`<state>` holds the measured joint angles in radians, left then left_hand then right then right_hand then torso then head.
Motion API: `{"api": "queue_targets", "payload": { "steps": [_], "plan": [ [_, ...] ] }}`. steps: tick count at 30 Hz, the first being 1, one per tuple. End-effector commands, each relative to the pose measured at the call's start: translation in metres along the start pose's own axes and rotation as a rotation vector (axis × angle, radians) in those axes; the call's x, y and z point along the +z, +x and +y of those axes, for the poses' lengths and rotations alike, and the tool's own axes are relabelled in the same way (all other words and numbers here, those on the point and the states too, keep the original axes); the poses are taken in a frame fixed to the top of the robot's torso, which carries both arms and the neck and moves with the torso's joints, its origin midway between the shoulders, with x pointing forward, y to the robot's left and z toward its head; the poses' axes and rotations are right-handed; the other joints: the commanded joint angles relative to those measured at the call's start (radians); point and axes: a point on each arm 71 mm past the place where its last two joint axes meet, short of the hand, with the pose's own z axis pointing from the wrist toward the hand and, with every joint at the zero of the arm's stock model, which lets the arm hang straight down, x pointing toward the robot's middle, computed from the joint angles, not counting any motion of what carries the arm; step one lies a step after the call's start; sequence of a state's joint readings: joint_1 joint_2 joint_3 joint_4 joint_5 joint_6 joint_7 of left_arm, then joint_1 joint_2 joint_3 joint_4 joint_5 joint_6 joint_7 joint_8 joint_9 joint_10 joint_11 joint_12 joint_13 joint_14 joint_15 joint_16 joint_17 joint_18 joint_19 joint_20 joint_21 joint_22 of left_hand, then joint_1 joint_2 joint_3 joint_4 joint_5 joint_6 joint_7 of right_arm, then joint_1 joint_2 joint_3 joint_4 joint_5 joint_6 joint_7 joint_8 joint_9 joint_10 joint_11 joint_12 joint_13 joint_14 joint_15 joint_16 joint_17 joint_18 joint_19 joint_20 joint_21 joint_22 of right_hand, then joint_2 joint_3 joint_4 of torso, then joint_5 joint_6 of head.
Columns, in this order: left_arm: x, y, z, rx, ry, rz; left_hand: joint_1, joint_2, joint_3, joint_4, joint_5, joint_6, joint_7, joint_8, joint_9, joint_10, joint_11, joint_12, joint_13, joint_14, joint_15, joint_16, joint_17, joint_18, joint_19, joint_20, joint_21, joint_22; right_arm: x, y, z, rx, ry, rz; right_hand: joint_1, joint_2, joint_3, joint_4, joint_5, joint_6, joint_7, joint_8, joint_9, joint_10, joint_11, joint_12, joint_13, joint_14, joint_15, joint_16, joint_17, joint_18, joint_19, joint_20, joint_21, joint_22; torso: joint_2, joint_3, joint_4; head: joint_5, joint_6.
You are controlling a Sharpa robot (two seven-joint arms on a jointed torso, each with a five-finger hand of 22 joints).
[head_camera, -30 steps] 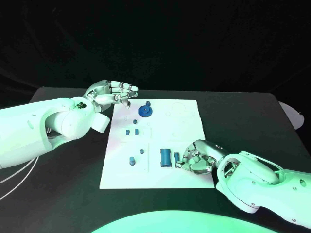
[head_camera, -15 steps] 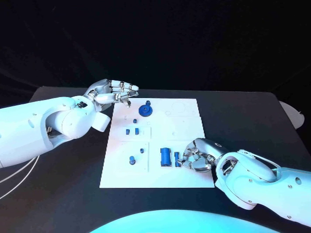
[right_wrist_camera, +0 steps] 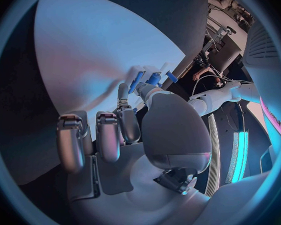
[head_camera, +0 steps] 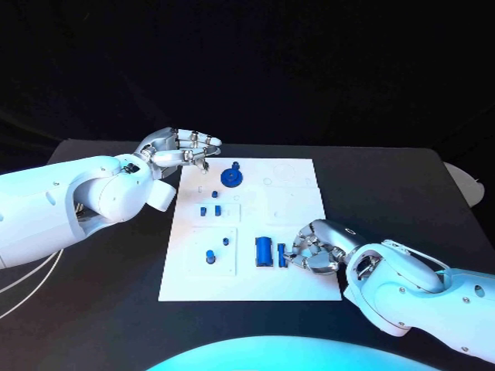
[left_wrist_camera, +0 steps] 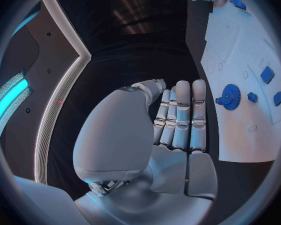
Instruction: Assemble the parts on the task board
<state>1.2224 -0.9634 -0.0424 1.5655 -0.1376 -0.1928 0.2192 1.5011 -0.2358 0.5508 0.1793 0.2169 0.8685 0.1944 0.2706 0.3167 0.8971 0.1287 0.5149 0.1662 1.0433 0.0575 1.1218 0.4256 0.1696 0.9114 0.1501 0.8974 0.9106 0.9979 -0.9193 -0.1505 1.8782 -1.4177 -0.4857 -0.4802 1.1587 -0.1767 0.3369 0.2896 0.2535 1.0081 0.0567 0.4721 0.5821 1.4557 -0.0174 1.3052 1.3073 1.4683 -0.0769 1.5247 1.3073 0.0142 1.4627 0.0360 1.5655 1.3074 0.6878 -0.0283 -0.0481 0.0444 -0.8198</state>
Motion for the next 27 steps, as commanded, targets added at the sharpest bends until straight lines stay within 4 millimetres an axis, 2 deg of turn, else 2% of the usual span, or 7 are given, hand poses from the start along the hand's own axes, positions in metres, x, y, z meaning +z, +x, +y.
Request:
{"api": "queue_targets", "payload": {
  "steps": [1,9,13,14,17,22,27],
  "plan": [
    [0.001,0.002,-0.001,-0.008,0.012,0.011,-0.010,0.001,0.005,0.001,0.001,-0.002,0.002,-0.003,0.002,-0.007,0.003,0.004,-0.001,-0.002,-0.001,-0.004,-0.001,0.015,0.005,-0.001,-0.006,-0.002,0.000,-0.011,0.001,0.063,-0.066,-0.057,0.004,-0.002,-0.010,-0.001,-0.004,-0.020,0.007,-0.014,-0.006,-0.011,0.006,-0.012,0.081,0.081,0.001,-0.002,0.160,-0.014,0.108,-0.004,0.005,0.263,-0.004,-0.0014,-0.0003,0.000,0.006],
    [0.005,-0.001,0.004,-0.037,0.044,-0.025,-0.038,-0.007,-0.008,0.017,-0.002,-0.006,0.000,-0.005,0.002,-0.008,0.003,0.009,-0.003,-0.003,0.001,-0.003,-0.004,0.014,0.002,0.002,-0.015,-0.007,0.015,-0.051,-0.012,0.310,-0.180,-0.119,0.097,-0.001,-0.017,-0.017,0.011,-0.093,0.045,-0.073,-0.031,-0.104,0.039,-0.163,-0.012,0.055,0.030,-0.056,0.064,0.017,0.046,0.021,-0.137,0.219,-0.027,-0.0090,-0.0051,-0.004,0.049],
    [0.009,-0.002,0.011,-0.066,0.066,-0.060,-0.066,-0.021,-0.037,0.037,-0.006,-0.012,-0.005,-0.005,0.005,0.002,-0.002,0.019,-0.004,-0.035,0.001,-0.031,-0.020,0.014,-0.020,0.006,-0.053,-0.027,0.034,-0.077,-0.029,0.491,-0.174,-0.163,0.159,0.002,-0.002,-0.024,-0.005,-0.141,0.072,-0.101,-0.038,-0.375,0.065,-0.626,-0.317,-0.084,0.051,-0.308,-0.277,0.102,-0.163,0.041,-0.586,0.061,-0.050,-0.0165,-0.0051,-0.015,0.097],
    [0.011,-0.003,0.012,-0.075,0.072,-0.071,-0.070,-0.021,-0.043,0.041,-0.006,-0.011,-0.007,-0.004,0.006,0.005,-0.002,0.021,-0.004,-0.054,0.002,-0.052,-0.029,0.013,-0.030,0.008,-0.070,-0.037,0.038,-0.083,-0.033,0.530,-0.169,-0.177,0.174,0.003,0.005,-0.020,-0.012,-0.159,0.084,-0.113,-0.041,-0.393,0.074,-0.679,-0.366,-0.149,0.061,-0.436,-0.414,0.131,-0.247,0.051,-0.774,-0.019,-0.057,-0.0187,-0.0048,-0.018,0.105],
    [0.016,-0.007,0.017,-0.103,0.092,-0.121,-0.067,-0.017,-0.057,0.059,-0.007,-0.013,-0.011,0.002,0.013,0.026,-0.002,0.015,-0.016,-0.107,0.008,-0.179,-0.088,0.012,-0.080,0.020,-0.178,-0.103,0.053,-0.102,-0.047,0.643,-0.157,-0.228,0.201,0.000,0.023,-0.017,-0.020,-0.180,0.100,-0.132,-0.050,-0.435,0.092,-0.777,-0.460,-0.251,0.077,-0.645,-0.603,0.166,-0.359,0.067,-1.047,-0.154,-0.072,-0.0237,-0.0048,-0.028,0.142],
    [0.027,-0.016,0.024,-0.146,0.119,-0.215,-0.050,-0.015,-0.058,0.089,-0.008,-0.015,-0.015,0.017,0.028,0.082,0.007,-0.088,-0.078,-0.092,0.030,-0.436,-0.169,0.012,-0.127,0.072,-0.419,-0.272,0.082,-0.126,-0.064,0.781,-0.158,-0.303,0.230,-0.003,0.078,-0.009,-0.064,-0.183,0.125,-0.168,-0.082,-0.469,0.129,-0.995,-0.704,-0.397,0.127,-0.920,-0.722,0.161,-0.449,0.113,-1.250,-0.330,-0.093,-0.0250,-0.0088,-0.033,0.191],
    [0.037,-0.020,0.032,-0.164,0.129,-0.270,-0.042,-0.014,-0.048,0.100,-0.005,-0.042,-0.037,0.006,0.025,0.096,0.031,-0.202,-0.104,-0.180,0.071,-0.627,-0.208,-0.005,-0.210,0.129,-0.612,-0.413,0.101,-0.136,-0.072,0.839,-0.168,-0.339,0.236,0.002,0.113,-0.037,-0.080,-0.178,0.146,-0.230,-0.131,-0.452,0.165,-1.144,-0.938,-0.479,0.180,-1.155,-0.863,0.169,-0.496,0.171,-1.438,-0.547,-0.108,-0.0222,-0.0071,-0.030,0.214]
  ]
}}
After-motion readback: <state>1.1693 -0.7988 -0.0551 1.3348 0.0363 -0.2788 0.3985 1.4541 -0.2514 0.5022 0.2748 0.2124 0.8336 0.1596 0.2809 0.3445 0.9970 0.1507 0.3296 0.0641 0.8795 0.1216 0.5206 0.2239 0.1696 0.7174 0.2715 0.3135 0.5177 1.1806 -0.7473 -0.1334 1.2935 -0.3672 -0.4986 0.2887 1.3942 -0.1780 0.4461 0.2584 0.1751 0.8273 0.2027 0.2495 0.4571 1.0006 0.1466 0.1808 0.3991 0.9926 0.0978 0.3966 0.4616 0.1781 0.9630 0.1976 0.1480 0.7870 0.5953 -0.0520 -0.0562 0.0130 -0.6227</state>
